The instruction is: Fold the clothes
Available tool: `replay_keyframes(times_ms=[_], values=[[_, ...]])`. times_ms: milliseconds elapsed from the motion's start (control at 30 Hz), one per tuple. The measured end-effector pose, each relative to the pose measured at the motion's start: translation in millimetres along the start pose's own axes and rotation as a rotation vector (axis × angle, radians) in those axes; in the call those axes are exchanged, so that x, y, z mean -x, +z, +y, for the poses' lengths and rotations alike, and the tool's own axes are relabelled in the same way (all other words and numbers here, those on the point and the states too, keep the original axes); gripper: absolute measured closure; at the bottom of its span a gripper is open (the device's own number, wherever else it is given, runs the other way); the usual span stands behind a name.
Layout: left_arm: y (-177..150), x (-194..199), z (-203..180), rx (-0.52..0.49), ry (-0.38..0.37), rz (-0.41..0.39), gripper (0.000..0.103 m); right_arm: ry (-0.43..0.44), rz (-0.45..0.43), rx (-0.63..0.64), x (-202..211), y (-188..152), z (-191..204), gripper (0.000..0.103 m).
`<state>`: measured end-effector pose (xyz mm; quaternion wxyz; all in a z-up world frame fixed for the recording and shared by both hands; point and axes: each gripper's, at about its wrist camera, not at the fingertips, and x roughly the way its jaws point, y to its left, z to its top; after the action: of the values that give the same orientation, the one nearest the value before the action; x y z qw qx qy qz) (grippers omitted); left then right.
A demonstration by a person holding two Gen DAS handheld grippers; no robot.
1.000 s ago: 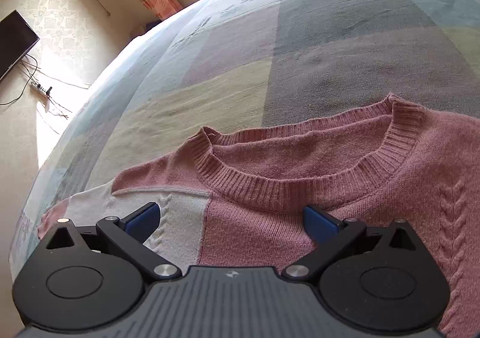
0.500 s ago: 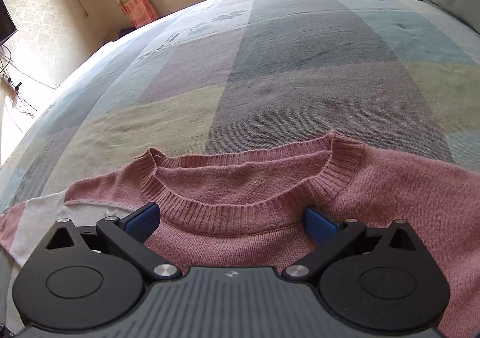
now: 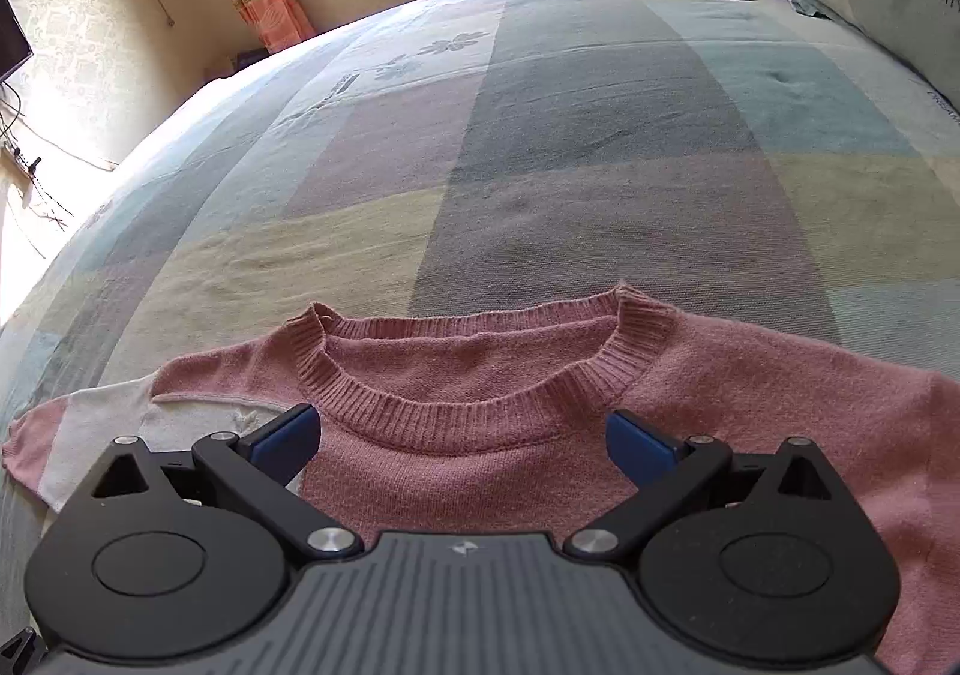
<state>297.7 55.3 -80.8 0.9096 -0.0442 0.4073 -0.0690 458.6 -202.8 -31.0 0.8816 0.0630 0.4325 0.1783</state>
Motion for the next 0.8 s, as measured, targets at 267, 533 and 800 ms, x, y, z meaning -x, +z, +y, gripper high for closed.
replay_keyframes(times_ms=[267, 533, 800], values=[[-4.7, 2.9, -18.0, -0.054, -0.014, -0.007, 0.001, -0.201, -0.046, -0.053, 101.2, -23.0, -70.9, 0.000], [-10.2, -9.4, -27.1, -0.093, 0.002, 0.016, 0.001, -0.396, -0.037, -0.223, 113.7, -59.1, -169.1, 0.000], [-11.3, -15.3, -29.2, -0.123, 0.020, 0.013, 0.001, -0.519, -0.102, -0.163, 55.5, -83.1, -209.1, 0.000]])
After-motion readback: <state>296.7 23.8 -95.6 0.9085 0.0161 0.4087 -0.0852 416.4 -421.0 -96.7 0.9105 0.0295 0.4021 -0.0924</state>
